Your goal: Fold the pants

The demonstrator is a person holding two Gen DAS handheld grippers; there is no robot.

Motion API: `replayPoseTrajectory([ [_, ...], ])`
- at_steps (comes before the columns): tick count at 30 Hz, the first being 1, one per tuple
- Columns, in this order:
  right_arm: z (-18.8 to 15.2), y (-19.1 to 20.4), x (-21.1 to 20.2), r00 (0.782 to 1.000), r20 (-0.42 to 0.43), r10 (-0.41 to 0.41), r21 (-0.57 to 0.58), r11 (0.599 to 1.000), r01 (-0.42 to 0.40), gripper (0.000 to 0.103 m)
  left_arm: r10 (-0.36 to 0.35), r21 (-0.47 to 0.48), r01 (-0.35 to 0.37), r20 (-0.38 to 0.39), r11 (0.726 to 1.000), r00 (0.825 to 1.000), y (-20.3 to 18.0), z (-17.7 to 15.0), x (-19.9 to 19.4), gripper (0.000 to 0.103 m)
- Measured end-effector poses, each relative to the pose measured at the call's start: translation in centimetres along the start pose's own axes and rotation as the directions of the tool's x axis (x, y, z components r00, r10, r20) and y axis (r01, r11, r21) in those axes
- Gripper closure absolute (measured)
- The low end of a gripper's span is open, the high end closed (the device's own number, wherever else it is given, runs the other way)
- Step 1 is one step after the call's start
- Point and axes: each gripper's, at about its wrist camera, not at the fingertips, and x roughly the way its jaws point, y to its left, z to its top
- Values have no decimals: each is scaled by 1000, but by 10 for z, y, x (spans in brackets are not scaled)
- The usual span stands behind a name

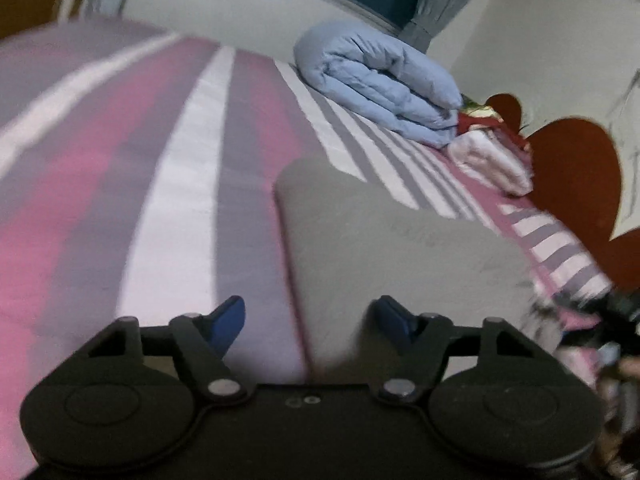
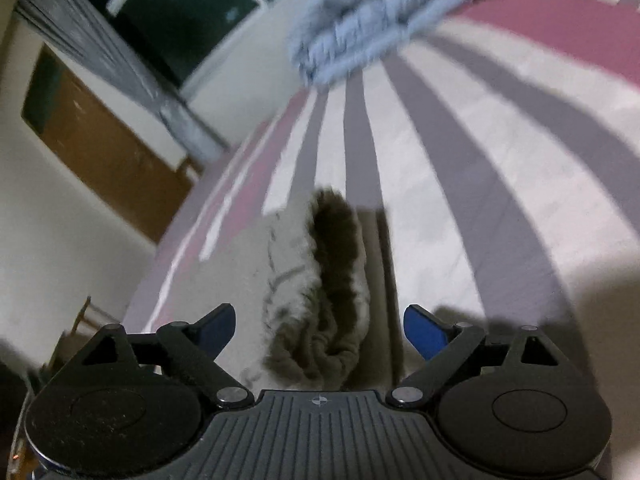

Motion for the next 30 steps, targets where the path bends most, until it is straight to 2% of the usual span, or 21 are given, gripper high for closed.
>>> replayPoseTrajectory([
  [1, 1, -3, 7, 1000, -23, 7, 9, 1000, -7, 12, -40, -25, 40, -20, 999, 999, 5, 3, 7, 41],
  [2, 1, -8, 14, 999, -48, 15, 15, 1000, -14, 17, -83, -49, 81, -48, 996, 995, 9, 7, 16, 43],
  [4, 1, -15, 23, 997, -71, 19, 30, 999, -17, 30, -106, -61, 101, -95, 993, 990, 13, 10, 34, 46],
  [5, 1, -21, 25, 996, -75, 49, 55, 997, -45, 34, -112, -57, 106, -106, 993, 988, 13, 10, 41, 46],
  [9, 5, -33, 29, 991, -84, 108, 93, 991, -100, 34, -184, -112, 169, -138, 979, 973, 23, 10, 56, 44],
  [12, 14, -44, 30, 981, -110, 157, 129, 981, -143, 34, -264, -172, 239, -145, 956, 953, 39, 12, 55, 45],
  [15, 22, -52, 29, 972, -132, 194, 149, 973, -174, 34, -315, -205, 284, -138, 937, 939, 51, 9, 54, 45],
  [19, 29, -64, 30, 964, -127, 232, 205, 957, -203, 34, -326, -232, 289, -138, 929, 935, 54, 9, 60, 45],
  [23, 36, -73, 20, 967, -101, 233, 219, 954, -207, 34, -336, -220, 301, -143, 928, 931, 55, 8, 60, 45],
  [27, 35, -67, 32, 963, -139, 232, 192, 960, -204, 34, -302, -176, 276, -143, 945, 943, 46, 8, 64, 44],
  [30, 35, -51, 46, 968, -158, 196, 125, 976, -177, 34, -267, -127, 250, -141, 960, 953, 33, 9, 69, 49],
])
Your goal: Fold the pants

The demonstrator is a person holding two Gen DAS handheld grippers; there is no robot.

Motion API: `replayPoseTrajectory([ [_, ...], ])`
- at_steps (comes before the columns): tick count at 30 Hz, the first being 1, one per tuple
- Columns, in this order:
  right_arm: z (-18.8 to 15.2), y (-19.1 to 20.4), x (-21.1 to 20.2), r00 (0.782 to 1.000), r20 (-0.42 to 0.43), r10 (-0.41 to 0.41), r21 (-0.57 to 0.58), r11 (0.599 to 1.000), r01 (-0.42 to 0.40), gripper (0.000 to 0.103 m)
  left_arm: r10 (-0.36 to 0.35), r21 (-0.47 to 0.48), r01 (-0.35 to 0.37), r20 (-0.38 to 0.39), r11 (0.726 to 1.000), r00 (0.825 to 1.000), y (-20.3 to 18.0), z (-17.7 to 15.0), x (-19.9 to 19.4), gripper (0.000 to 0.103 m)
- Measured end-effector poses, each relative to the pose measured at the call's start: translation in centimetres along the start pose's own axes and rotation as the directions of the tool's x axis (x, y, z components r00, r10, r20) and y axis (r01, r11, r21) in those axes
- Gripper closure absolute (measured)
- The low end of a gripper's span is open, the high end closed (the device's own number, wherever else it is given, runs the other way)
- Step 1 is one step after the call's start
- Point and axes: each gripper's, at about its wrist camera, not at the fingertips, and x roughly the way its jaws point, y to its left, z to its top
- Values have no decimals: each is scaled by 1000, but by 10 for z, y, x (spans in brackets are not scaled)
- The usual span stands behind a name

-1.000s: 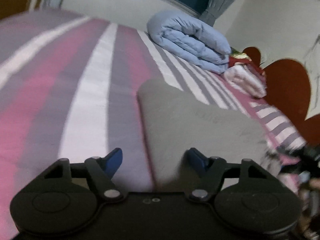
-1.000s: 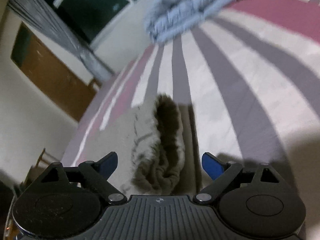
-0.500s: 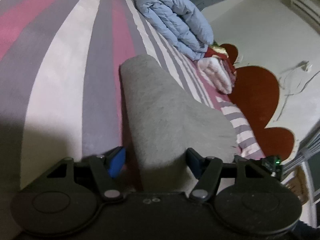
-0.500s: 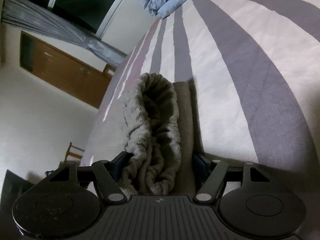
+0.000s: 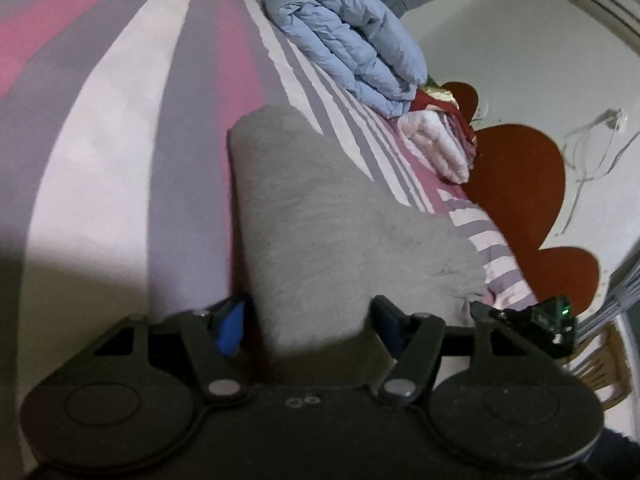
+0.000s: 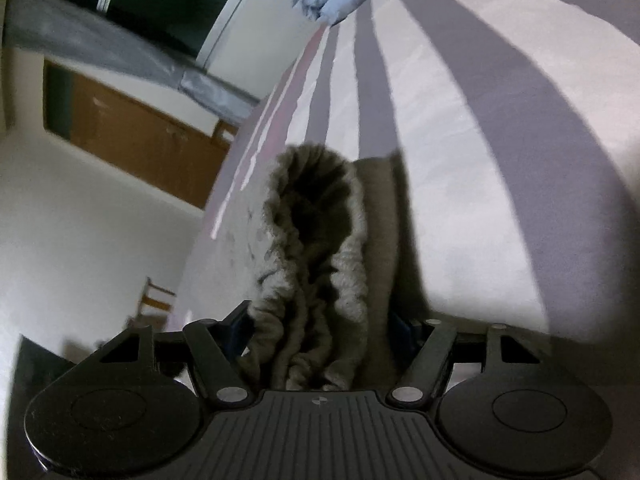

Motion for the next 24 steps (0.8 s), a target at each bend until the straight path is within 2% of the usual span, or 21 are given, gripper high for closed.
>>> replayPoseTrajectory([
  [1, 0, 4, 3, 1000, -3, -16, -21, 1000, 16, 36, -2, 15, 2, 4, 1000, 1000, -4, 0, 3, 63],
  [4, 2, 18, 6, 999, -2, -47, -92, 995, 46, 47, -9, -5, 9, 51, 1000, 999, -6, -2, 2, 77],
  [6, 6, 26, -1, 1000, 9, -17, -122, 992, 18, 49, -62, -25, 65, 100, 998, 993, -3, -3, -7, 83],
  [8, 13, 34, -6, 1000, 12, 22, -148, 989, -20, 51, -105, -21, 109, 129, 994, 986, -5, 3, -13, 84],
  [11, 31, 50, -6, 998, 19, 61, -199, 978, -56, 51, -130, 14, 129, 149, 991, 980, -14, 22, -15, 84],
  [16, 90, 63, 17, 995, 45, 89, -212, 974, -78, 51, -87, 71, 75, 195, 995, 977, -21, 85, -13, 84],
  [18, 109, 69, 43, 996, 45, 77, -222, 973, -65, 51, -50, 88, 32, 213, 996, 976, -19, 111, -7, 84],
  [19, 118, 69, 57, 998, 29, 63, -224, 973, -55, 48, -16, 101, -5, 205, 995, 979, -18, 121, 1, 82],
  [20, 126, 61, 70, 1000, 5, 30, -217, 976, -28, 40, 63, 125, -87, 181, 988, 981, -15, 128, 13, 75],
  [21, 132, 51, 83, 998, 13, -56, -215, 975, 57, 36, 175, 142, -200, 166, 970, 970, -12, 129, 26, 55],
  [22, 133, 43, 92, 983, 38, -178, -231, 956, 182, 33, 334, 188, -356, 138, 915, 932, -11, 127, 43, 29],
  [23, 133, 38, 103, 953, 42, -301, -265, 916, 301, 29, 442, 261, -458, 120, 850, 889, -12, 121, 59, 23],
  [24, 133, 31, 103, 962, 37, -271, -249, 930, 272, 26, 475, 311, -499, 154, 809, 866, -13, 112, 65, 14],
])
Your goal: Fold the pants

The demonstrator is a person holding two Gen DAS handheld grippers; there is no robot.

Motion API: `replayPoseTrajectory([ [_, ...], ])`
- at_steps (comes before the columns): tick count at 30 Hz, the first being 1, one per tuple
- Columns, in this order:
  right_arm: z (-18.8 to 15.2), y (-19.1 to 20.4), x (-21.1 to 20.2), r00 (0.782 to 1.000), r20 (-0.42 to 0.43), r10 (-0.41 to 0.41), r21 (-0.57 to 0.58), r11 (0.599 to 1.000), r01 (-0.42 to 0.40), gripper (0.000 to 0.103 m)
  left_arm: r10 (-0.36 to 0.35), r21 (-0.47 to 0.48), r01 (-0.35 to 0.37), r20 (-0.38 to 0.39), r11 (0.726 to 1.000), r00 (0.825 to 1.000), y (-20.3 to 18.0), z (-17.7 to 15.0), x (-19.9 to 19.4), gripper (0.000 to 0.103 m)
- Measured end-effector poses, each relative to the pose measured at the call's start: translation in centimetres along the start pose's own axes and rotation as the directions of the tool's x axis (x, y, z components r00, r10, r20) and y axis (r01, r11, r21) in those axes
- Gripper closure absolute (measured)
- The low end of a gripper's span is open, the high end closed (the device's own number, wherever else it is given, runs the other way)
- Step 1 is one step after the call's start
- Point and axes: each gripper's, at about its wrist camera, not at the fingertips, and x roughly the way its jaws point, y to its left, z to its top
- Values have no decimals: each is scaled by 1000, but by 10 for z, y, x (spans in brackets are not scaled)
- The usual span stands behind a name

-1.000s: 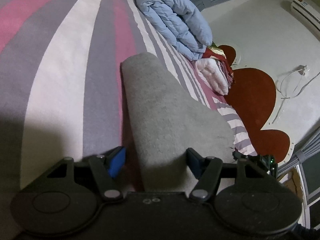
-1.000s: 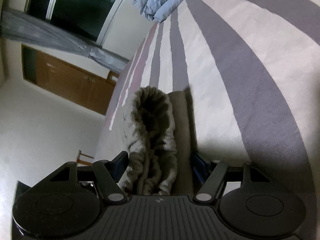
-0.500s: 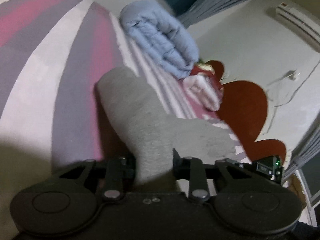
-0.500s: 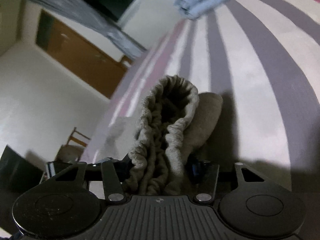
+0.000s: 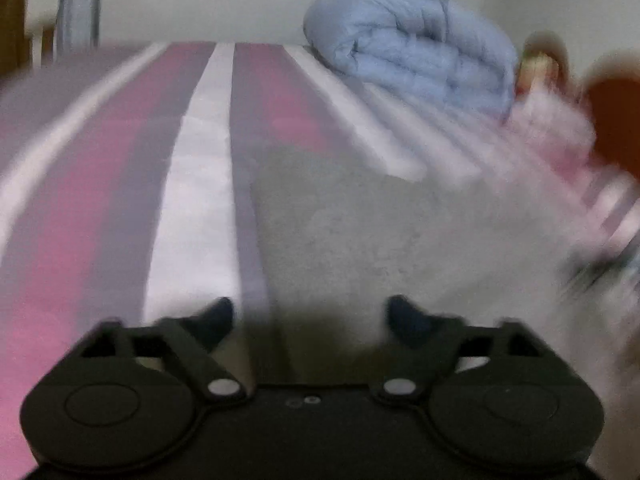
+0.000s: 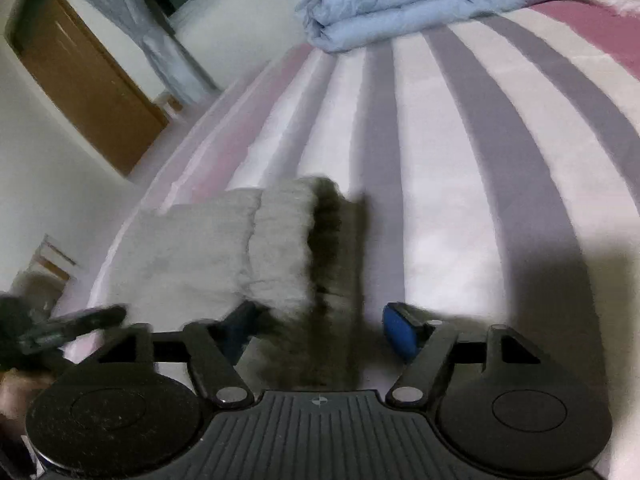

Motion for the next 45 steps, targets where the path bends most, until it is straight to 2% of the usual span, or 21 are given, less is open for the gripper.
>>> replayPoseTrajectory([
  [1, -2, -5, -2, 1000, 5, 27, 31, 999, -27, 26, 22, 11, -23, 28, 1000, 999, -3, -4, -1, 10],
  [4, -10, -3, -20, 998, 67, 22, 13, 1000, -23, 26, 43, -31, -41, 93, 999, 995, -4, -16, -19, 14],
  [7, -31, 4, -62, 985, 171, 12, -56, 998, -2, 26, 109, 24, -115, 174, 993, 979, -13, -32, -50, 10],
  [9, -47, 10, -87, 976, 219, 12, -75, 997, 4, 25, 131, 21, -139, 210, 990, 969, -16, -49, -75, 6],
  [10, -55, 12, -98, 974, 225, 20, -84, 996, -1, 23, 129, 16, -135, 201, 991, 971, -17, -57, -86, 6],
  [11, -70, 17, -112, 970, 241, 9, -93, 996, 14, 13, 119, -2, -121, 186, 993, 975, -16, -67, -99, 6],
  [13, -97, 25, -131, 963, 267, -32, -119, 991, 66, 0, 104, -83, -90, 181, 992, 978, -10, -93, -123, 6],
  [17, -159, 33, -160, 956, 271, -115, -110, 983, 149, 0, 139, -191, -106, 168, 976, 976, -9, -145, -167, 6],
  [20, -207, 43, -180, 968, 231, -96, -60, 992, 112, 0, 161, -198, -120, 206, 973, 965, -24, -175, -202, 6],
  [23, -246, 71, -199, 954, 273, -126, -110, 981, 161, 0, 182, -163, -146, 230, 976, 956, -49, -190, -229, 6],
  [26, -283, 106, -213, 915, 371, -160, -189, 952, 243, 0, 176, -149, -137, 294, 979, 939, -71, -202, -261, 6],
  [29, -308, 135, -224, 870, 455, -192, -251, 909, 332, 0, 197, -83, -179, 387, 980, 901, -102, -210, -289, 6],
  [30, -317, 144, -230, 856, 477, -198, -268, 895, 356, 0, 191, -66, -180, 410, 982, 892, -112, -215, -296, 6],
  [31, -319, 147, -229, 849, 492, -193, -275, 891, 362, 0, 182, -44, -180, 417, 983, 890, -120, -220, -301, 6],
  [34, -337, 156, -238, 840, 507, -191, -264, 894, 362, 0, 180, 23, -211, 435, 977, 882, -140, -232, -312, 6],
  [35, -341, 159, -241, 835, 513, -198, -253, 895, 367, 0, 177, 18, -205, 437, 979, 882, -143, -234, -316, 6],
  [37, -352, 162, -246, 839, 510, -191, -237, 906, 350, 0, 151, -27, -154, 426, 988, 892, -144, -238, -322, 6],
  [40, -365, 170, -256, 827, 530, -188, -237, 903, 357, 0, 140, -42, -135, 443, 990, 886, -153, -249, -333, 6],
  [43, -369, 177, -256, 838, 513, -187, -241, 906, 349, 0, 140, -73, -119, 447, 990, 883, -160, -256, -340, 6],
  [45, -379, 187, -259, 833, 526, -171, -272, 894, 356, 0, 147, -87, -120, 452, 989, 880, -163, -260, -340, 6],
])
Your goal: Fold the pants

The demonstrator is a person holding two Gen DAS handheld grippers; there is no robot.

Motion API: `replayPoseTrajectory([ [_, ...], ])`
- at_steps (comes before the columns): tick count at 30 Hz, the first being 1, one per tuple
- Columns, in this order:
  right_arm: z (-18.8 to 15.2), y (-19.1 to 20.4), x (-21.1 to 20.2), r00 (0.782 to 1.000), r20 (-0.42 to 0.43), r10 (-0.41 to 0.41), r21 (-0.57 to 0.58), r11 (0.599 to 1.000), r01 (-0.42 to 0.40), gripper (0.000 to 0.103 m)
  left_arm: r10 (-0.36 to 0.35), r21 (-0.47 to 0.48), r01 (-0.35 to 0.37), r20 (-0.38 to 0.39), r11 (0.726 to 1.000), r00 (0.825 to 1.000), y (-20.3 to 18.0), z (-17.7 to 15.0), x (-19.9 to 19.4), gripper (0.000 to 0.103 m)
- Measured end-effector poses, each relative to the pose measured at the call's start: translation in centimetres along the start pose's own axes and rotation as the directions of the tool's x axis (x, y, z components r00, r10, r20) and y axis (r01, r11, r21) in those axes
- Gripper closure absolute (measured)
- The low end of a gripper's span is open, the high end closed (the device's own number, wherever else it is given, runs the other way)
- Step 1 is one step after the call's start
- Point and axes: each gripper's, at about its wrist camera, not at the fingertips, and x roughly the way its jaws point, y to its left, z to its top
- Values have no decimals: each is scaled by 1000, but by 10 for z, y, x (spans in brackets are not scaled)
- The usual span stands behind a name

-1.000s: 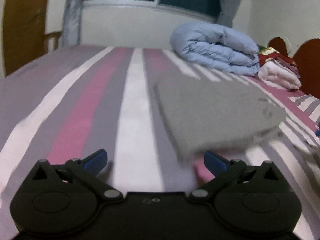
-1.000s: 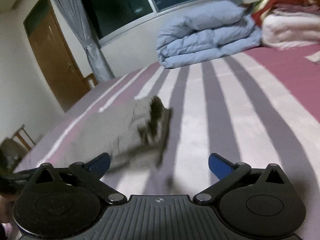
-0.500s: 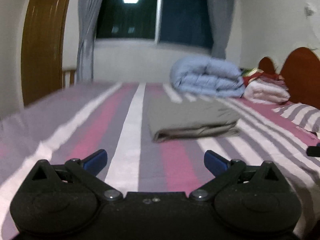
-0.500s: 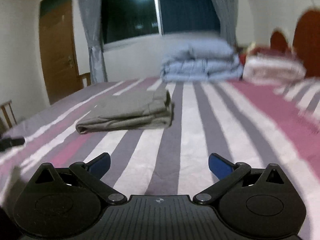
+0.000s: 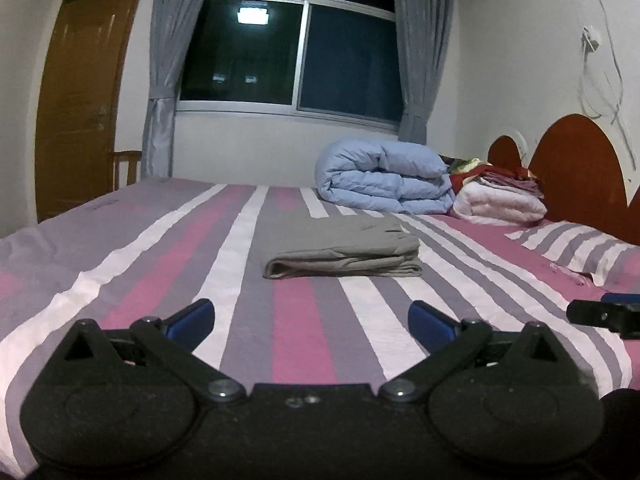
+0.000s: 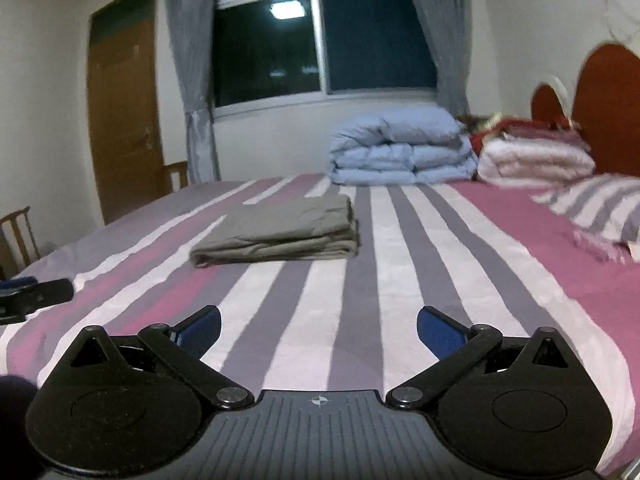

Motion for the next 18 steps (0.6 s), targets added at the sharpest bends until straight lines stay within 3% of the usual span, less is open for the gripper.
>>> replayPoseTrajectory([
  [6, -2, 18, 5, 1000, 22, -10, -47, 999, 11, 0, -11, -72, 8, -34, 997, 999, 4, -4, 10, 6],
  [18, -4, 25, 19, 1000, 0, -4, -74, 997, 4, 0, -32, -40, 30, -43, 999, 999, -1, -9, 12, 6],
])
